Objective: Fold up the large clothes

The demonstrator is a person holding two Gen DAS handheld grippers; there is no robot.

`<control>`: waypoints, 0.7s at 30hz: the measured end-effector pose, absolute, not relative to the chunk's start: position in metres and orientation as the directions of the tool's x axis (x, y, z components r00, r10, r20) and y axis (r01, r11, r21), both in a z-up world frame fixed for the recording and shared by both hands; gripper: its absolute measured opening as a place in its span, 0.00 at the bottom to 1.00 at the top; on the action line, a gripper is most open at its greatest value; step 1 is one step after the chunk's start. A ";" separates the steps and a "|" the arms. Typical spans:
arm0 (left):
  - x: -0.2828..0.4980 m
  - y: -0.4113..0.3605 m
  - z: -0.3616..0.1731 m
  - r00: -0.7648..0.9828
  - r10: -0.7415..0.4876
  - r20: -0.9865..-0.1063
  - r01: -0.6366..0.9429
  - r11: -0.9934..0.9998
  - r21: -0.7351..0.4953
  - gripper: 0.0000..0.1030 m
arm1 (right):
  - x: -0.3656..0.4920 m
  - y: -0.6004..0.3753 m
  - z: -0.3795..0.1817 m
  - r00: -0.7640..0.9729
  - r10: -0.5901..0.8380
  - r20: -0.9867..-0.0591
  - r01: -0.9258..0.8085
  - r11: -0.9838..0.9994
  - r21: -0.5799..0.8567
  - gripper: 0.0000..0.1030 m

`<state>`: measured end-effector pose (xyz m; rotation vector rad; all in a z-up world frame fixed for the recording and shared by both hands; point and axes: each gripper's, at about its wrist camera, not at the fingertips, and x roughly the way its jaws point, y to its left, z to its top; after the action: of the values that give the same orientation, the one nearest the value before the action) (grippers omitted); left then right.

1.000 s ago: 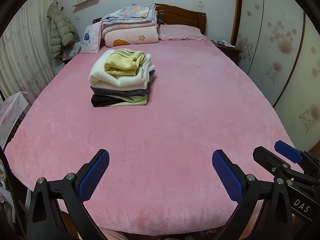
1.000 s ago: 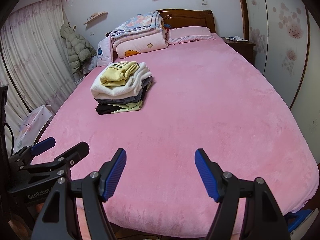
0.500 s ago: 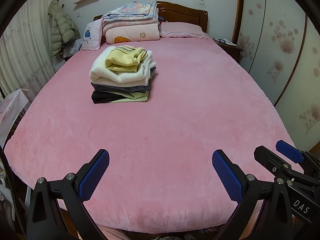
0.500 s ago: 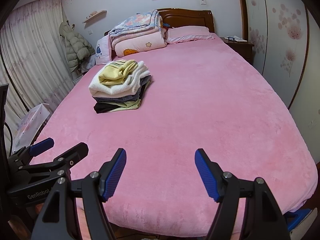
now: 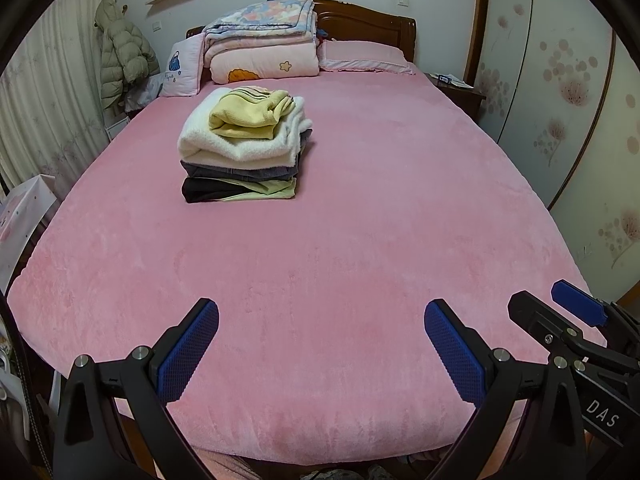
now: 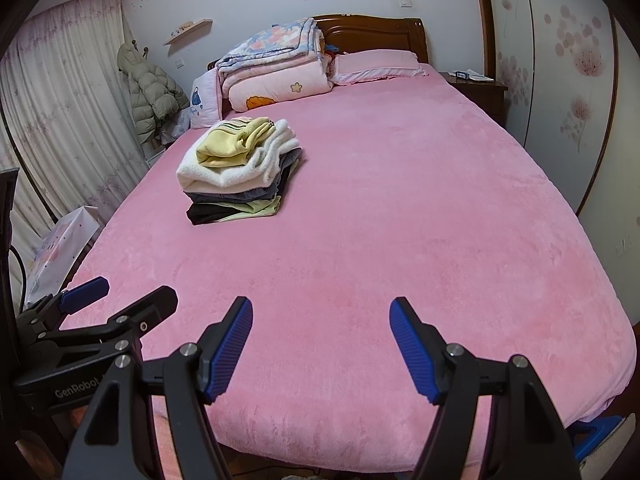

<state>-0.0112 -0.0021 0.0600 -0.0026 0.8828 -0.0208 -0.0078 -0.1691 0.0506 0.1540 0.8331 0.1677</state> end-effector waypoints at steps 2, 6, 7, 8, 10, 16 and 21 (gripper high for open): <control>-0.011 -0.002 0.060 0.634 -0.020 -0.773 0.018 1.000 -0.011 0.99 | -0.008 -0.169 0.050 0.661 0.208 -0.721 -0.087 0.976 0.201 0.69; -0.011 -0.002 0.059 0.633 -0.023 -0.774 0.019 1.000 -0.014 0.99 | -0.008 -0.169 0.050 0.661 0.208 -0.721 -0.088 0.976 0.201 0.69; -0.011 -0.001 0.059 0.634 -0.024 -0.773 0.019 1.000 -0.015 0.99 | -0.008 -0.170 0.050 0.661 0.208 -0.721 -0.087 0.975 0.202 0.69; -0.012 -0.001 0.059 0.634 -0.025 -0.773 0.020 1.000 -0.016 0.99 | -0.008 -0.169 0.050 0.661 0.209 -0.721 -0.087 0.975 0.202 0.69; -0.012 -0.001 0.058 0.632 -0.028 -0.774 0.020 1.000 -0.020 0.99 | -0.008 -0.170 0.050 0.661 0.209 -0.721 -0.087 0.975 0.203 0.69; -0.010 0.000 0.056 0.621 -0.034 -0.783 0.019 0.999 -0.028 0.99 | -0.007 -0.170 0.049 0.659 0.208 -0.723 -0.086 0.976 0.202 0.69; -0.008 0.001 0.057 0.614 -0.036 -0.789 0.017 0.999 -0.032 0.99 | -0.008 -0.170 0.046 0.658 0.205 -0.724 -0.084 0.976 0.200 0.69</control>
<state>-0.0084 0.0012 0.0566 -0.0222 0.9097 -0.0301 -0.0083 -0.1700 0.0461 0.1544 0.8374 0.1646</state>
